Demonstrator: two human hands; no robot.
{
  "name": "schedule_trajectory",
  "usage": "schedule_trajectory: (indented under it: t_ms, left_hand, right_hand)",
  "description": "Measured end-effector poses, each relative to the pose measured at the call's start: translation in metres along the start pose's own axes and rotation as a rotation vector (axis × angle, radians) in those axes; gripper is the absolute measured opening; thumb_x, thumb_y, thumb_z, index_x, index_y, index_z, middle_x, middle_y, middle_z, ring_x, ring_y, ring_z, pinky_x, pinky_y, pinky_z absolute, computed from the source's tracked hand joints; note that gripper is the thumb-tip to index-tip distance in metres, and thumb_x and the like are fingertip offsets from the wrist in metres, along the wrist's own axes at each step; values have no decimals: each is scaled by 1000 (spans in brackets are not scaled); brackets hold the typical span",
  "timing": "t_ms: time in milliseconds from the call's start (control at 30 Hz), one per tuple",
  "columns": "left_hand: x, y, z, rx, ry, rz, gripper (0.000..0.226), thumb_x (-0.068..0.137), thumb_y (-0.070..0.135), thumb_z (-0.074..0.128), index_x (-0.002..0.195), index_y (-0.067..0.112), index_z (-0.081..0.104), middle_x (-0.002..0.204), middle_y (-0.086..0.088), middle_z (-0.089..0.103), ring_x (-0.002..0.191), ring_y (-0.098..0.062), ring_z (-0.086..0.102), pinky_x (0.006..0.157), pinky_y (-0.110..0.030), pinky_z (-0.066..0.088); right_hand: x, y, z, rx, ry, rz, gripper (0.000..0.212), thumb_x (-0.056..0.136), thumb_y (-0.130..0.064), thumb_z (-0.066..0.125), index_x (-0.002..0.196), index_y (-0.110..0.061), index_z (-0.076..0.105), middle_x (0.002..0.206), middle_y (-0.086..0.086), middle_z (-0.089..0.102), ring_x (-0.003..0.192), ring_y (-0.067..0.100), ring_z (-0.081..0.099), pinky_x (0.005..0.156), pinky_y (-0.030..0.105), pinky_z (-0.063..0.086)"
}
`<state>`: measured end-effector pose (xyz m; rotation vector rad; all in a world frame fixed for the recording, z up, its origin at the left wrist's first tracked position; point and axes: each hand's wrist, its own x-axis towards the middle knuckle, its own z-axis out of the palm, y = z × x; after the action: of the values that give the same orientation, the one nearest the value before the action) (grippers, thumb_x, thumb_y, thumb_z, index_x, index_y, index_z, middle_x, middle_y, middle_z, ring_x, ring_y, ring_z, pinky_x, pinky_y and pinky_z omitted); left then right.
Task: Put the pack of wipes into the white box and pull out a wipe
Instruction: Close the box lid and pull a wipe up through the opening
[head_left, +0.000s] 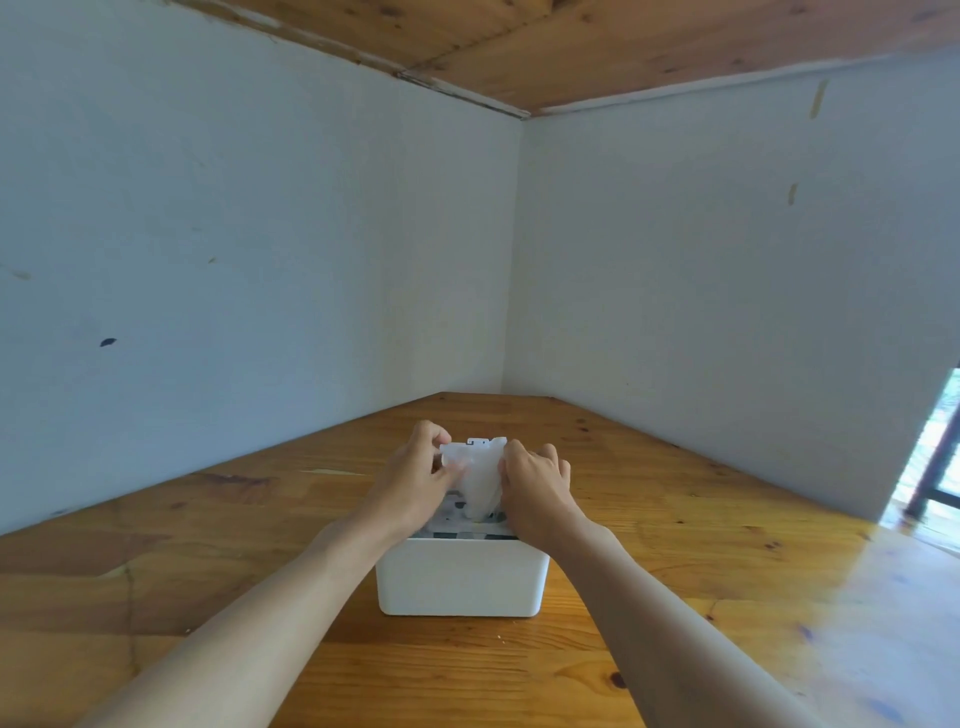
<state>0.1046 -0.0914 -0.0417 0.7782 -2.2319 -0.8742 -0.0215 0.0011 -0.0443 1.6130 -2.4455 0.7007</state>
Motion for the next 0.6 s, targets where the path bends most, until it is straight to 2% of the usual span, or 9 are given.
schedule_trajectory:
  t_ms: [67, 167, 267, 367, 467, 533, 600]
  left_hand:
    - [-1, 2, 1, 39, -58, -1, 25, 93, 17, 65, 112, 20, 48, 88, 1, 57, 72, -10, 56, 51, -14, 41]
    - [0, 1, 1, 91, -23, 28, 17, 94, 6, 59, 105, 17, 53, 77, 2, 56, 69, -13, 53, 56, -24, 45]
    - [-1, 0, 0, 120, 14, 34, 15, 98, 6, 52, 111, 14, 53, 77, 6, 51, 68, -7, 49, 51, -15, 38]
    - [0, -1, 0, 150, 56, 27, 17, 99, 4, 47, 112, 8, 56, 77, 9, 45, 68, -5, 45, 54, -18, 32]
    - [0, 0, 0, 164, 78, 14, 17, 101, 7, 42, 111, 4, 56, 83, 3, 49, 71, -11, 45, 54, -18, 30]
    - [-1, 4, -1, 145, 84, 4, 17, 102, 8, 40, 109, 5, 54, 93, -2, 52, 80, -16, 46, 55, -19, 30]
    - [-2, 6, -2, 113, 62, -16, 14, 102, 10, 38, 106, 9, 51, 96, -4, 53, 78, -16, 47, 57, -22, 32]
  right_hand:
    - [-1, 0, -1, 17, 6, -16, 30, 79, 6, 50, 101, -12, 38, 87, 3, 46, 91, 20, 28, 78, 32, 26]
    - [-2, 0, -2, 24, 14, -31, 34, 77, 7, 50, 94, -15, 31, 85, 2, 45, 90, 21, 29, 77, 33, 26]
    - [-1, 0, -3, 26, 21, -22, 33, 77, 6, 50, 93, -15, 31, 86, 2, 46, 90, 21, 29, 78, 33, 25]
    - [-2, -1, -2, 37, 22, -6, 30, 78, 6, 48, 97, -14, 35, 88, 4, 50, 94, 23, 33, 78, 33, 25]
    - [-1, 0, -1, 31, 27, -2, 31, 79, 4, 50, 105, -11, 41, 98, 8, 59, 102, 26, 39, 79, 34, 26]
    - [-1, 0, -1, 31, 21, -2, 30, 80, 4, 50, 104, -12, 39, 101, 9, 59, 102, 26, 38, 80, 34, 26]
    - [-1, 0, -2, 28, 23, -6, 31, 79, 4, 50, 103, -12, 38, 102, 9, 59, 99, 25, 37, 79, 34, 26]
